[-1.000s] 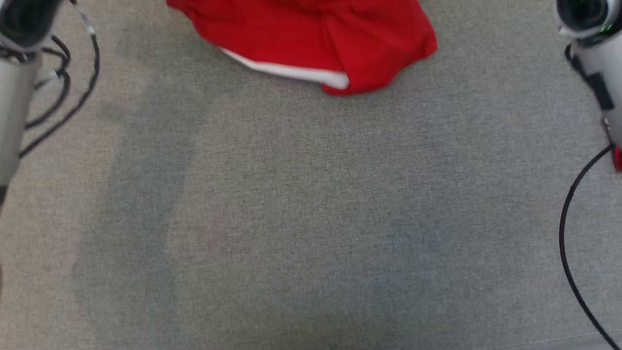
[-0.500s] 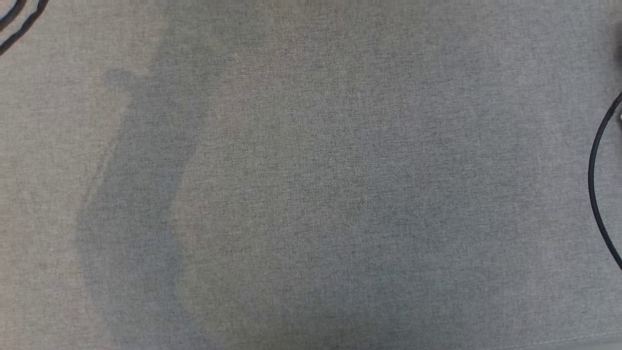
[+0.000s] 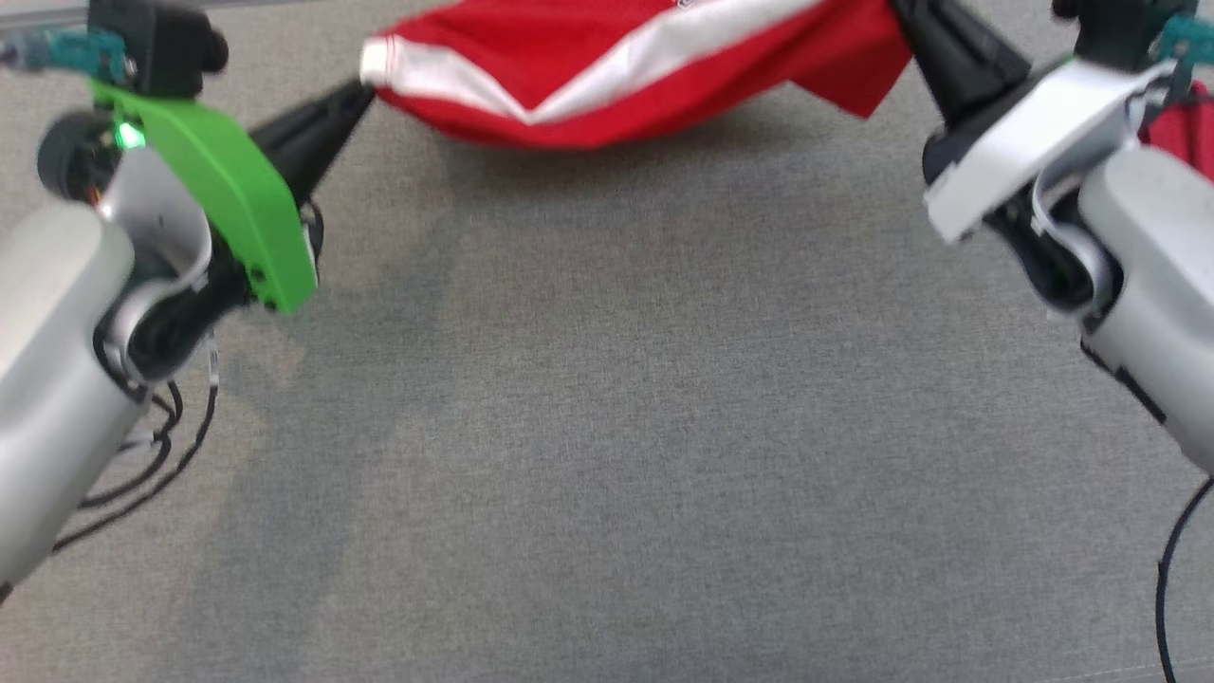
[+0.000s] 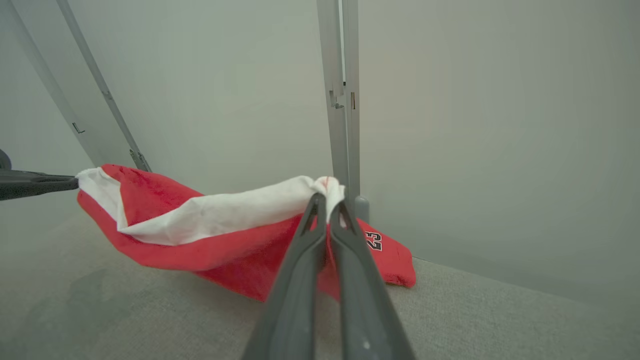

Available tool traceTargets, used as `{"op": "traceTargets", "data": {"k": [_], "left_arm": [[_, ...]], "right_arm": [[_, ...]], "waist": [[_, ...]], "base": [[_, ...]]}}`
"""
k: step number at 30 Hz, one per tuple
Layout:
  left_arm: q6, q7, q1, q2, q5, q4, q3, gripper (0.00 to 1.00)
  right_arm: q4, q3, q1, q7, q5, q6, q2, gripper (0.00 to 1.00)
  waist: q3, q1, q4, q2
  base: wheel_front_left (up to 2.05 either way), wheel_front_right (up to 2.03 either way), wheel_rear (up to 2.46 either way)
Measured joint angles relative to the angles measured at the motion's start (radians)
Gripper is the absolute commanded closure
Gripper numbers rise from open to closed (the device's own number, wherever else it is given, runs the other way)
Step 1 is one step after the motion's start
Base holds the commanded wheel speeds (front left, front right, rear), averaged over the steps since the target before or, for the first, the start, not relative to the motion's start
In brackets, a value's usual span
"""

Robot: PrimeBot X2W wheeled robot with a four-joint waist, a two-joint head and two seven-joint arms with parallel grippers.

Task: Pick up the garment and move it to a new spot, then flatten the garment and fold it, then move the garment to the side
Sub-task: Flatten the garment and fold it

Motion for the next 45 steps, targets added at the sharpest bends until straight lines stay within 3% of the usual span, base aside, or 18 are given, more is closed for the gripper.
{"op": "traceTargets", "data": {"k": [7, 14, 20, 25, 30, 37, 45], "left_arm": [[0.0, 0.05, 0.215, 0.099, -0.109, -0.159, -0.074, 1.0], [0.069, 0.061, 0.405, 0.205, -0.169, -0.339, -0.129, 1.0], [0.137, 0.057, 0.521, 0.311, -0.237, -0.517, -0.149, 1.0], [0.167, 0.058, 0.546, 0.355, -0.272, -0.607, -0.144, 1.0], [0.162, 0.103, 0.514, 0.347, -0.296, -0.608, -0.127, 1.0], [0.111, 0.263, 0.352, 0.272, -0.416, -0.513, -0.067, 1.0], [0.099, 0.424, 0.151, 0.17, -0.5, -0.375, -0.011, 1.0]], "right_arm": [[-0.148, 0.123, 0.212, 0.087, 0.085, 0.0, -0.13, 1.0], [-0.307, 0.17, 0.381, 0.157, 0.112, 0.0, -0.232, 1.0], [-0.398, 0.13, 0.539, 0.243, 0.126, 0.0, -0.341, 1.0], [-0.463, 0.04, 0.621, 0.296, 0.132, 0.0, -0.383, 1.0], [-0.503, -0.065, 0.626, 0.355, 0.073, 0.0, -0.379, 1.0], [-0.531, -0.188, 0.533, 0.464, 0.034, 0.0, -0.329, 1.0], [-0.48, -0.233, 0.32, 0.545, 0.025, 0.0, -0.31, 1.0]], "waist": [[-0.12, -0.0001, -0.002, 0.0], [-0.218, -0.0001, -0.006, 0.0], [-0.261, -0.0001, -0.009, 0.0], [-0.258, -0.0001, -0.001, 0.0], [-0.227, -0.0001, 0.007, 0.0], [-0.142, -0.0001, 0.027, 0.0], [-0.006, -0.0001, 0.055, 0.0]], "base": [[0.0, 0.0, 0.0], [0.0, 0.0, 0.0], [0.0, 0.0, 0.0], [0.0, 0.0, 0.0], [0.0, 0.0, 0.0], [0.0, 0.0, 0.0], [0.0, 0.0, 0.0]]}}
